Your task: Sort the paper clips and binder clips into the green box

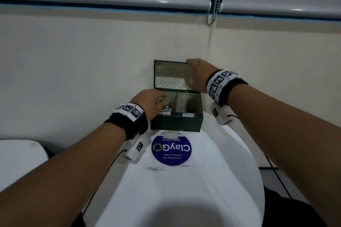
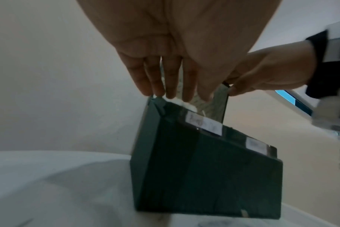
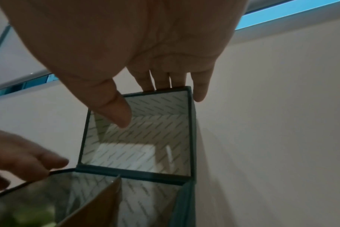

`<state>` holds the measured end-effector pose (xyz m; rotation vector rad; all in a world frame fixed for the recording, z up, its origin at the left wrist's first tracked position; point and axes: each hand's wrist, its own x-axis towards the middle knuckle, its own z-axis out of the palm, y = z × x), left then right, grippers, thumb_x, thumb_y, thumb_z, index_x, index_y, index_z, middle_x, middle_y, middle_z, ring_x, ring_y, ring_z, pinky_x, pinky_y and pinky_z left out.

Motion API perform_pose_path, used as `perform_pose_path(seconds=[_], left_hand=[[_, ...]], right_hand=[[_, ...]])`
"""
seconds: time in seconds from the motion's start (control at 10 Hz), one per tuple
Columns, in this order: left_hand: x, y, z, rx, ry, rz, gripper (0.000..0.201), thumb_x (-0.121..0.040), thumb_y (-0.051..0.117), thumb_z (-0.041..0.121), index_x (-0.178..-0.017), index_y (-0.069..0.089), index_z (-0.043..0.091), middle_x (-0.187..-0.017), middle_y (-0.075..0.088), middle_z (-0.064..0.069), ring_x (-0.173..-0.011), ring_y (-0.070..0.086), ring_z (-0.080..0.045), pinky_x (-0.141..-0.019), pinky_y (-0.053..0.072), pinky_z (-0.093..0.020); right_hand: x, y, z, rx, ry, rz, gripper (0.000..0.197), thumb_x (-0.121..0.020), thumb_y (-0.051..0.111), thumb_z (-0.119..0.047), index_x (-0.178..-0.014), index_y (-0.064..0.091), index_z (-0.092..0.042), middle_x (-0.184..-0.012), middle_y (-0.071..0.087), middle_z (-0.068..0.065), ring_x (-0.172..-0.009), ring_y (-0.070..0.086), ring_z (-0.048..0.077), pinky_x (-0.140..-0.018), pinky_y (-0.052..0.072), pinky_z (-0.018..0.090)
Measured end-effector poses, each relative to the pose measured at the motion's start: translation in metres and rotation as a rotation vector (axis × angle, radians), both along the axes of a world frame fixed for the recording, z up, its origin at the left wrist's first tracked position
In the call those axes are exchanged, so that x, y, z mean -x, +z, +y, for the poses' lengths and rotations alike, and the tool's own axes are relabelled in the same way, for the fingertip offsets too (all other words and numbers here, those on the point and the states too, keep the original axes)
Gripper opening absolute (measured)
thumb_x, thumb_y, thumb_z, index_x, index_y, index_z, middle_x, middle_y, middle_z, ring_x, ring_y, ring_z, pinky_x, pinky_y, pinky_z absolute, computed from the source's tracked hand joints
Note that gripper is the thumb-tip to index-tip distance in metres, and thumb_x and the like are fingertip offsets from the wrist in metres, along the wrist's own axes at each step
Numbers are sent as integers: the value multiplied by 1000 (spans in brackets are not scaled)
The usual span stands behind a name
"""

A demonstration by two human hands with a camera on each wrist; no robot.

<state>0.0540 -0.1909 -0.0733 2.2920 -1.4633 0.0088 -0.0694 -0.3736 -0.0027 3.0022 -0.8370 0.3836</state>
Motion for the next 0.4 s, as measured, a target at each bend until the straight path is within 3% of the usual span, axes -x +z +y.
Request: perform_pose_path(seconds=[0.1,0.2,0.3,0.4], left_hand=[[-14,2,13,131,-13,17,29,-100,49,30,-123,66,23,-129,59,-1,-117,55,-20,-99,39,-28],[-22,8,55,196,71,54,23,-100,51,23,-110,71,23,-113,61,3,-100,58,-14,-90,41,-26],[-20,7,124,-1,90,94,14,-96,57,27,-104,69,31,-108,64,7,-97,62,-13,-84,41,-24],[3,2,201,-383,23,47,13,-92,61,44,-105,59,44,-107,65,16,-95,61,0,-86,44,-18]], right_hand=[[17,-4,16,-41,25,-29,79,-87,66,-22,-154,25,-15,-157,31,9,-142,35,28,-112,37,40],[50,-17,48,-7,74,-65,65,-85,65,-22,-145,41,-19,-148,41,6,-135,40,27,-110,41,43],[104,-43,78,-177,146,33,22,-91,60,-31,-112,63,-31,-109,63,-7,-97,61,12,-91,55,36],[163,-67,108,-338,162,47,12,-91,65,-31,-97,61,-40,-96,67,-15,-83,63,2,-80,54,24]])
